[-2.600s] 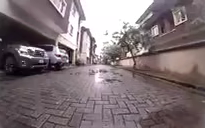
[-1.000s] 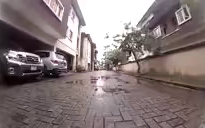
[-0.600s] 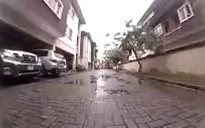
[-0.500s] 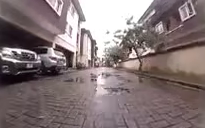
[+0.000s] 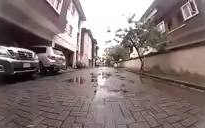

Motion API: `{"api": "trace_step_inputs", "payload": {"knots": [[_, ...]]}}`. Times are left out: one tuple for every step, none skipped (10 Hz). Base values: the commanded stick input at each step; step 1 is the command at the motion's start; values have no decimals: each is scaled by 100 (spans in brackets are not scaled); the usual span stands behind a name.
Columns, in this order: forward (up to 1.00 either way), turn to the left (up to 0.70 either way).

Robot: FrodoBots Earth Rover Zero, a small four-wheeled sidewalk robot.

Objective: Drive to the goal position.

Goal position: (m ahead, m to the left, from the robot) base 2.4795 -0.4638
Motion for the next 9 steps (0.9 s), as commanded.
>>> {"api": "trace_step_inputs", "payload": {"knots": [[50, 0], [50, 0], [50, 0], [50, 0], [50, 0], [50, 0], [50, 0], [50, 0], [50, 0]]}}
